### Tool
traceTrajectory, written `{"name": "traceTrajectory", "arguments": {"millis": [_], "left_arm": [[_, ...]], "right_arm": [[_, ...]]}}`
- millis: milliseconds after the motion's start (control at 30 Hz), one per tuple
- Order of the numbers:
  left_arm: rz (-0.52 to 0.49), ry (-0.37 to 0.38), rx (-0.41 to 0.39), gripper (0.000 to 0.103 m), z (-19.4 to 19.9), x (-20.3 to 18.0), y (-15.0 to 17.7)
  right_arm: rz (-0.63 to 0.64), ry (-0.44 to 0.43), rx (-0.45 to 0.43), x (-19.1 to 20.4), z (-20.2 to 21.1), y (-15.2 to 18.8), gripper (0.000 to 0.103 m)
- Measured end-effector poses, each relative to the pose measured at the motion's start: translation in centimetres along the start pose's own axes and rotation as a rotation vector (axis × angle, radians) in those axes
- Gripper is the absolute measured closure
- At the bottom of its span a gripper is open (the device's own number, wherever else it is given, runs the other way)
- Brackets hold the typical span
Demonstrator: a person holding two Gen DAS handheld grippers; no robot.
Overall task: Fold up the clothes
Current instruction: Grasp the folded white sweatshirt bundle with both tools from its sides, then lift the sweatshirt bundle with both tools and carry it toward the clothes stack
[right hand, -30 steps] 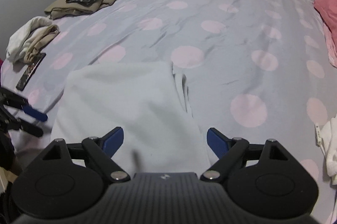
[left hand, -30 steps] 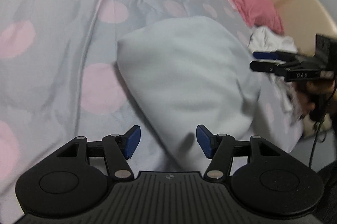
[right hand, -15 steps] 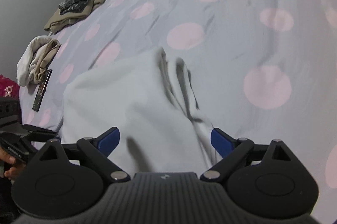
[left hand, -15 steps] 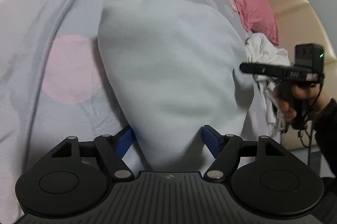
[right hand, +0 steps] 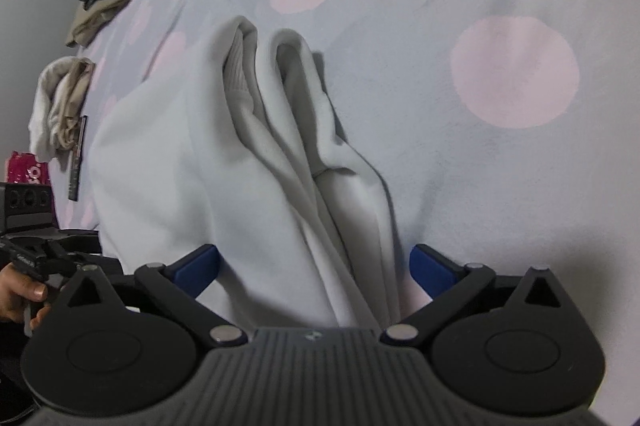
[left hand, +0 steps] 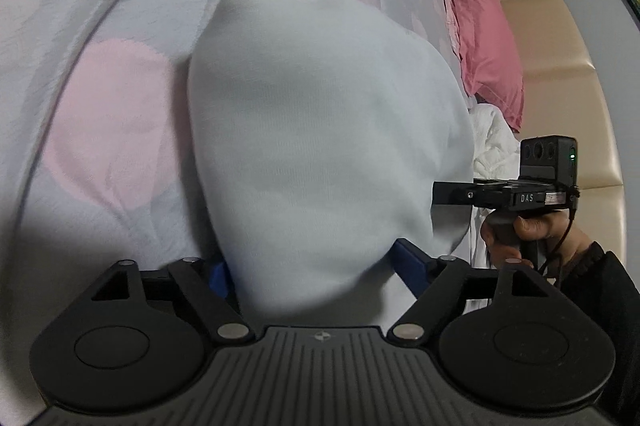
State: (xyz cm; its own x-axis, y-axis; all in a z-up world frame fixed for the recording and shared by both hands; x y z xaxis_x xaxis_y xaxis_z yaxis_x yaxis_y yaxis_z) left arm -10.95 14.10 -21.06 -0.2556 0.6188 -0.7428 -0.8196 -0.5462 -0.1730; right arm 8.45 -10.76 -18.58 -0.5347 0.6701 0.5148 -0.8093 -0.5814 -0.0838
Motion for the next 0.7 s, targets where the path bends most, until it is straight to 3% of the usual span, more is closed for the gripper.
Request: {"name": "traceTrajectory", "arguments": {"millis": [67, 100, 167, 200, 300, 433, 600, 700], "left_arm": [[-0.004, -0.008, 0.003, 0.023, 0.1, -0.1, -0.1], [-0.005, -0.012, 0.004, 0.027, 0.1, -0.1, -0.1], [-0.009, -0.021, 0.007, 0.048, 0.2, -0.2, -0.2], [-0.011, -0.023, 0.008, 0.052, 0.3, -0.3, -0.2], [-0.025, 0.024, -0.001, 0.067, 1.6, -0.1, -0.2], [-0.059, 0.057, -0.018, 0.072, 3.3, -0.1, 0.1], [-0.131, 0.061, -0.041, 0.073, 5.6, -0.7, 0.0], [-0.178, 0.077, -0.068, 0.074, 7.8, -2.0, -0.7]], "right_arm": [[0.011, -0.044, 0.002, 0.8, -0.2, -0.3, 0.003], [0.013, -0.076, 0.005, 1.3, -0.4, -0.3, 0.013], [0.043, -0.088, 0.016, 2.2, -0.5, -0.3, 0.03], [0.051, -0.097, 0.019, 2.3, -0.3, -0.2, 0.042], [0.023, -0.177, 0.003, 1.6, 1.2, 0.1, 0.059], [0.023, -0.275, -0.03, 1.7, 3.2, 1.3, 0.063], [0.055, -0.284, -0.046, 4.0, 4.0, 2.6, 0.065], [0.064, -0.29, -0.101, 5.6, 5.6, 3.1, 0.065]]}}
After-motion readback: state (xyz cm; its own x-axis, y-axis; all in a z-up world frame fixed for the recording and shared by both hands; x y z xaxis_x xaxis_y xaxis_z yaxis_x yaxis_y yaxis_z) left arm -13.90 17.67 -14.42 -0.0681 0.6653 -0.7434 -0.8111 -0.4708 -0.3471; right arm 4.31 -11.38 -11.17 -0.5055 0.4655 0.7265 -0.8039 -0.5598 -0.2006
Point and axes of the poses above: each gripper's, at about its wrist camera, not at the fingertips, and z roughly against the way its jaws point, x to its left, y to its underside, the point moved 2 cm from there along -z, roughly the way its jaws point, and after that the axes turned 7 degrees about -z, right-handed, at the moved point
